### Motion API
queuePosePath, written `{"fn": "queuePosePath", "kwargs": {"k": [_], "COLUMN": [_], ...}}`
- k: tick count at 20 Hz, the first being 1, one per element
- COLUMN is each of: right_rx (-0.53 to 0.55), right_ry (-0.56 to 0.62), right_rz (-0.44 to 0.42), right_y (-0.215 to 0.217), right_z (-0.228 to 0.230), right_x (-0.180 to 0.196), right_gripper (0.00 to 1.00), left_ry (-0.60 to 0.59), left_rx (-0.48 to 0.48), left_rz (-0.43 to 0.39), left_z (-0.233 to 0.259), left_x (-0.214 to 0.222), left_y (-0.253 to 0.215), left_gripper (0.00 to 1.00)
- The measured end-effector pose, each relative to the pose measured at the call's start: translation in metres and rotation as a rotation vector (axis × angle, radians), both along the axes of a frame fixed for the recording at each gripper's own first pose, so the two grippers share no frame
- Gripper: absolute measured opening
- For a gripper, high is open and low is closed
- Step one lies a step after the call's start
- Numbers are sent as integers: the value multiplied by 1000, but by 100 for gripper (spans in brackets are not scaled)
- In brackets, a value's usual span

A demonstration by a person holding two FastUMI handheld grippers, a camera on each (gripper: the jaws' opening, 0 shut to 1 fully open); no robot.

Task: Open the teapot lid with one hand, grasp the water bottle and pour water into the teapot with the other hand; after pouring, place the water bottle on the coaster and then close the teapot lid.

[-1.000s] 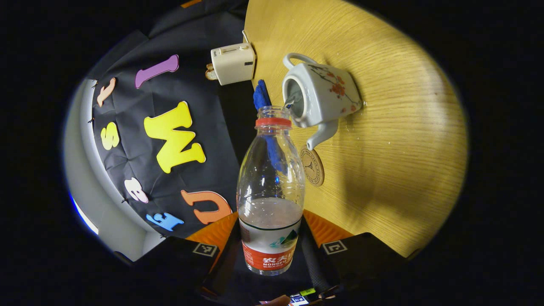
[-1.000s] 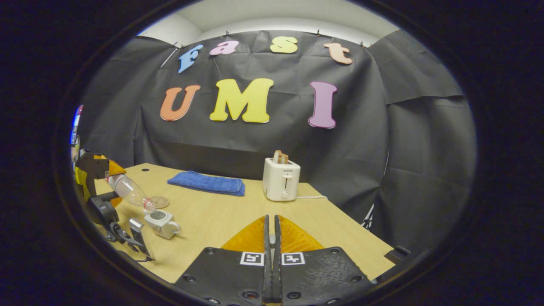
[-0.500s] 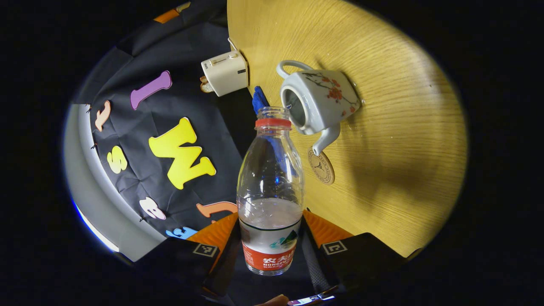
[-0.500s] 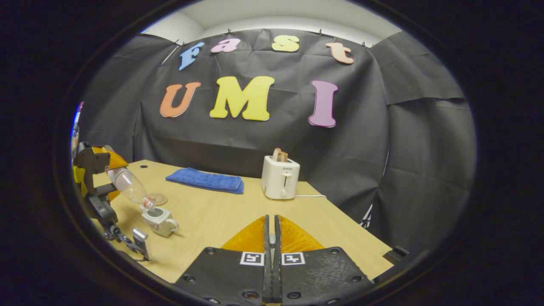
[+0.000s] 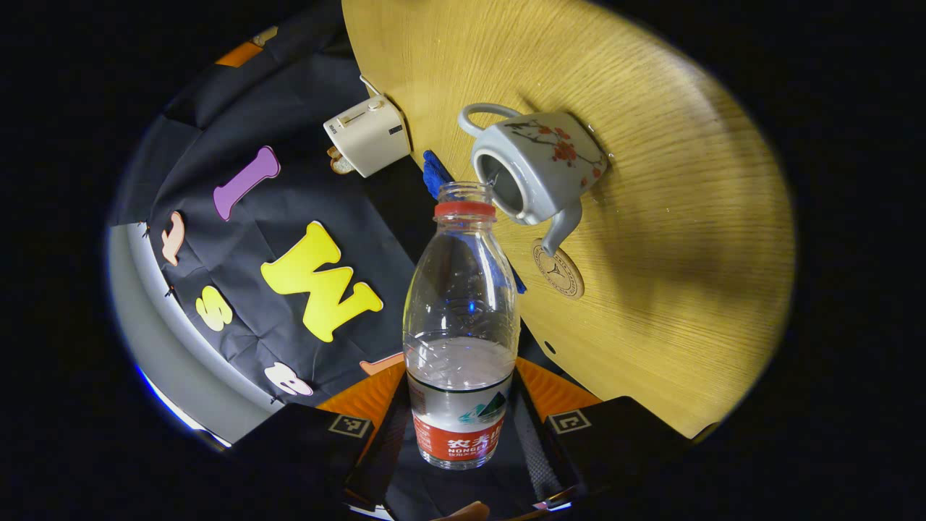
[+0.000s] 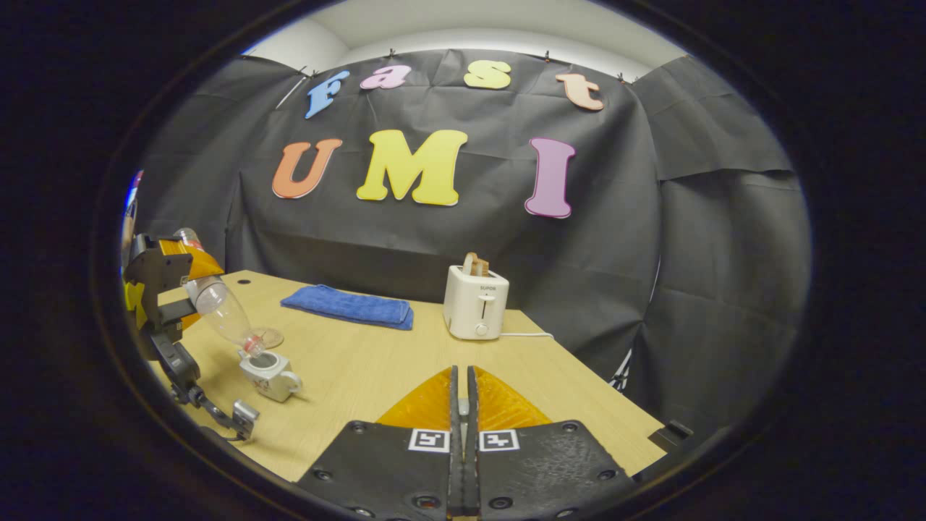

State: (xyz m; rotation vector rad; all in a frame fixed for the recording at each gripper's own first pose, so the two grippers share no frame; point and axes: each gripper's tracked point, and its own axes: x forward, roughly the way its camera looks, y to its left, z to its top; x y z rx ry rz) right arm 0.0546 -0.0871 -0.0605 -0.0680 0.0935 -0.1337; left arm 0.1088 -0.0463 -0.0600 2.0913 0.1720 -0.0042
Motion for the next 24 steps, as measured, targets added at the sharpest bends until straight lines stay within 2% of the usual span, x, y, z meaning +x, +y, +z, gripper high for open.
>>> {"fn": "queuePosePath", "kwargs": {"k": [9,16,20,24], "right_rx": [1,14,20,47], "right_ry": [-11,-7,6,21], "right_rz": [3,-7,7,18], "right_y": [-3,-8,-2,-3], "right_z": [5,5,-1,-6], "right_x": [-2,-3,0,3], "right_gripper": [0,0,0,0], "left_ry": [7,7,23,49], "left_rx": [97,95,62,-87], "left_rz": [21,19,33,39], "left_z": [12,13,10,-8], "left_x": [2,2,6,2], "left_y": [-3,-5,3,21], "left_gripper": [74,74,74,74]}}
